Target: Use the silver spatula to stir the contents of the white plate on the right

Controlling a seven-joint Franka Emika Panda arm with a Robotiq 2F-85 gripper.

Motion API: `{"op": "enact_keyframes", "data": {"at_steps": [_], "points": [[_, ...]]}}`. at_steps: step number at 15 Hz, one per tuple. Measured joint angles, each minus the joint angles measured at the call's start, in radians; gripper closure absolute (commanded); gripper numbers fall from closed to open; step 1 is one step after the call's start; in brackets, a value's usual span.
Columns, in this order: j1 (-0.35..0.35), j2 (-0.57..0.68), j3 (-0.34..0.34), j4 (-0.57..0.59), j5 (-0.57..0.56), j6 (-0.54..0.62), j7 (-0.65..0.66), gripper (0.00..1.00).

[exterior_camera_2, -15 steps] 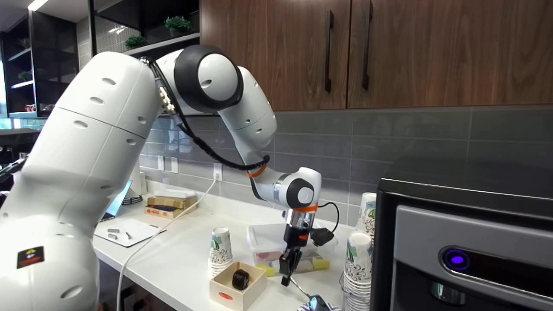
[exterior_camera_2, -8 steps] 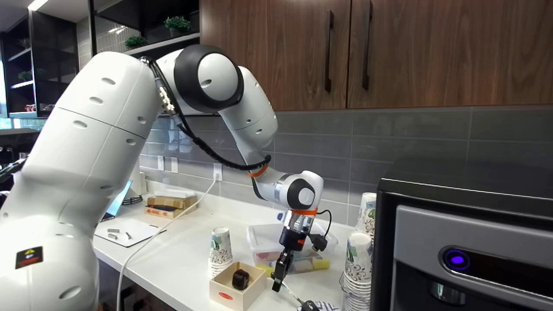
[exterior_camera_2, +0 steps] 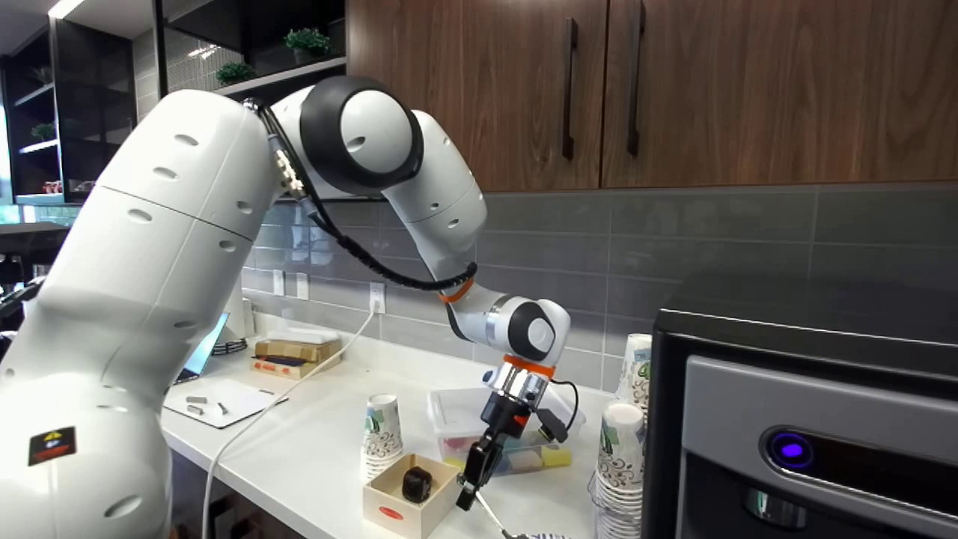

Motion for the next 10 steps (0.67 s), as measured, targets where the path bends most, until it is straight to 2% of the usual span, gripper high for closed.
{"op": "enact_keyframes", "data": {"at_steps": [10], "points": [[0.013,0.001,-0.003,-0.008,0.0,0.184,0.063,0.99]]}}
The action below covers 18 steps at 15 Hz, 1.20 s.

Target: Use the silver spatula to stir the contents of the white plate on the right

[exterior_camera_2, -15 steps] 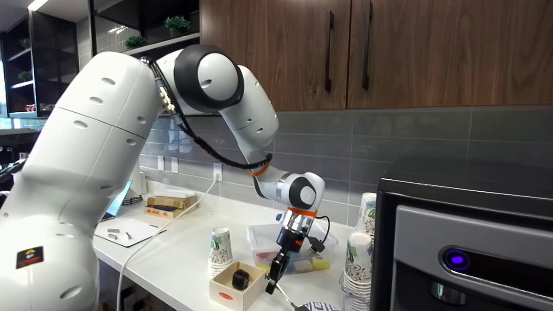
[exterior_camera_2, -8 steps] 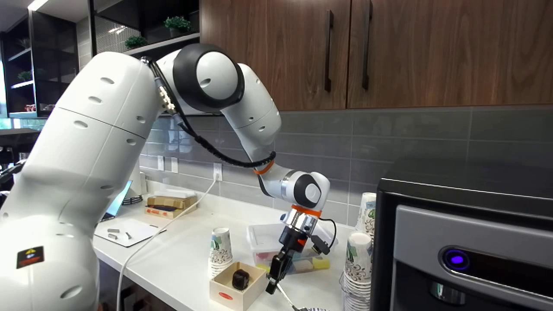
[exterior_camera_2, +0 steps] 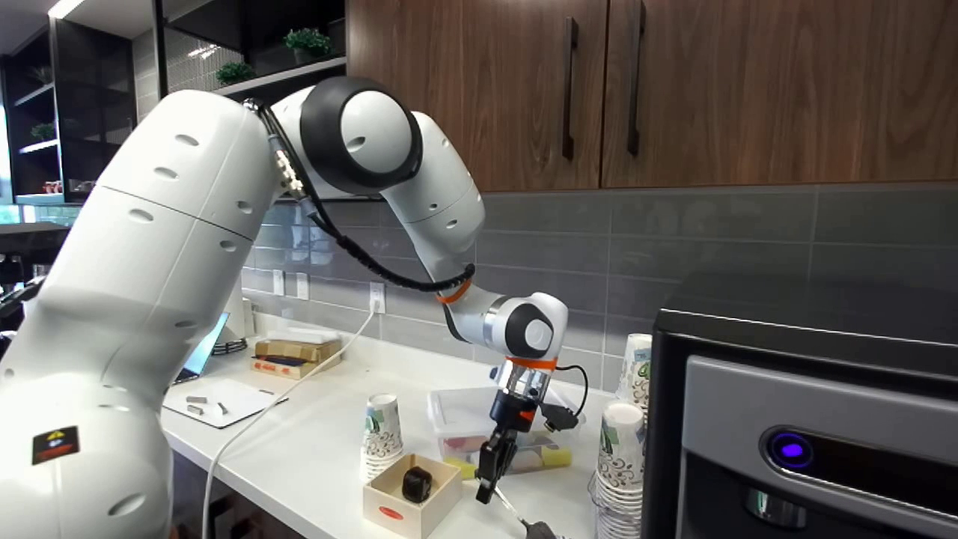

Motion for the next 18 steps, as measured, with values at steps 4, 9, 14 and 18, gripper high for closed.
{"op": "enact_keyframes", "data": {"at_steps": [4,9,14,18], "points": [[0.015,0.003,0.001,0.0,-0.006,0.06,-0.001,0.99],[0.029,0.026,0.005,0.005,-0.029,0.089,-0.036,0.99],[0.024,0.046,0.004,0.007,-0.03,0.053,-0.127,0.99],[0.015,0.049,-0.001,0.011,-0.029,-0.063,-0.168,0.99]]}}
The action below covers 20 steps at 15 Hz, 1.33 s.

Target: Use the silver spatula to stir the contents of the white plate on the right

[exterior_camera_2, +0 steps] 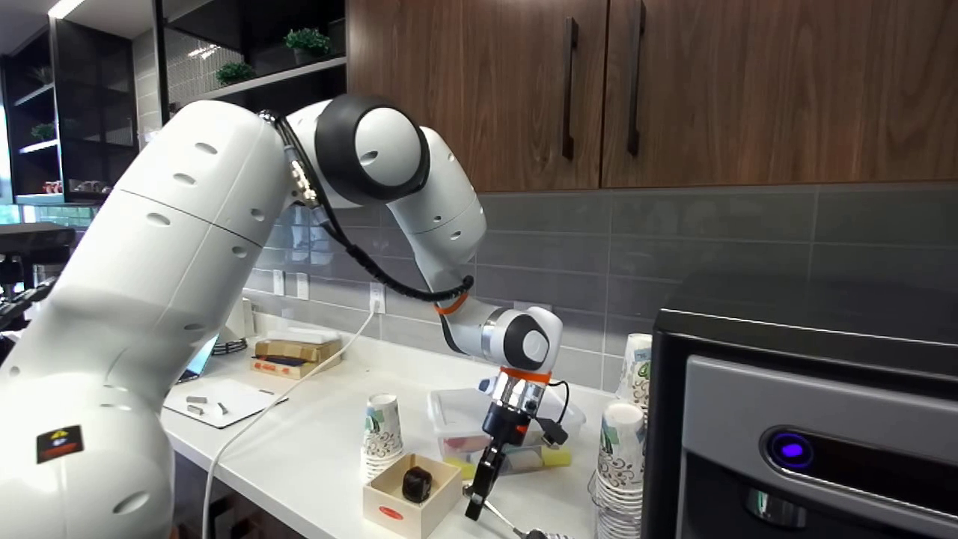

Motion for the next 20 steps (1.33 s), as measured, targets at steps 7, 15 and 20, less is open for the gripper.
{"op": "enact_keyframes", "data": {"at_steps": [7,15,20], "points": [[-0.009,0.007,-0.02,0.047,0.003,-0.217,-0.002,0.99],[-0.017,0.012,-0.014,0.076,0.01,-0.188,-0.155,0.99],[-0.025,0.016,-0.011,0.079,0.01,-0.178,-0.33,0.99]]}}
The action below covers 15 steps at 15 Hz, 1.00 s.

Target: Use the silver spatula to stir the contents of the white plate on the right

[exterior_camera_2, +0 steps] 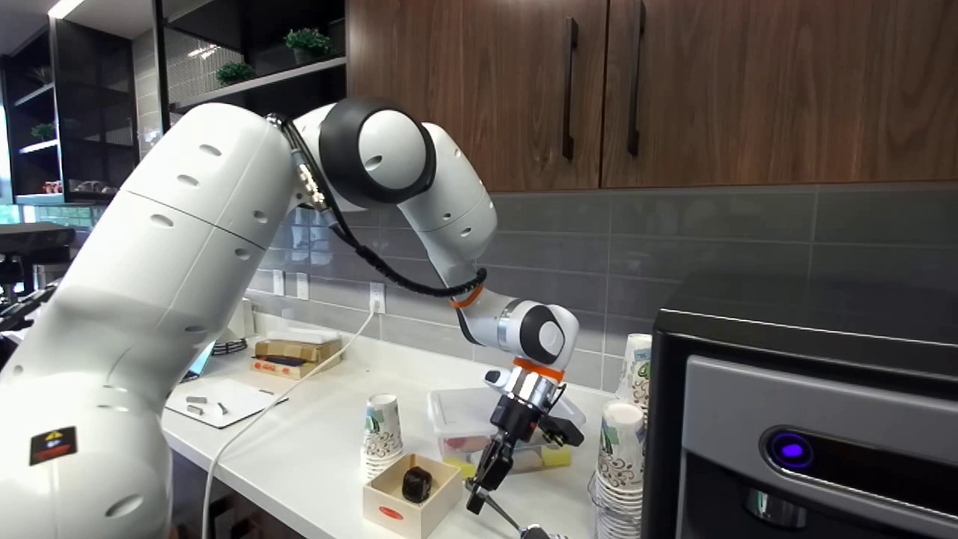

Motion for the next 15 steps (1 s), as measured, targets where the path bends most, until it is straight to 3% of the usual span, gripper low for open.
{"op": "enact_keyframes", "data": {"at_steps": [7,15], "points": [[-0.007,-0.001,0.0,0.001,0.002,-0.055,-0.15,0.99],[-0.008,-0.001,-0.027,0.039,0.018,-0.287,-0.113,0.99]]}}
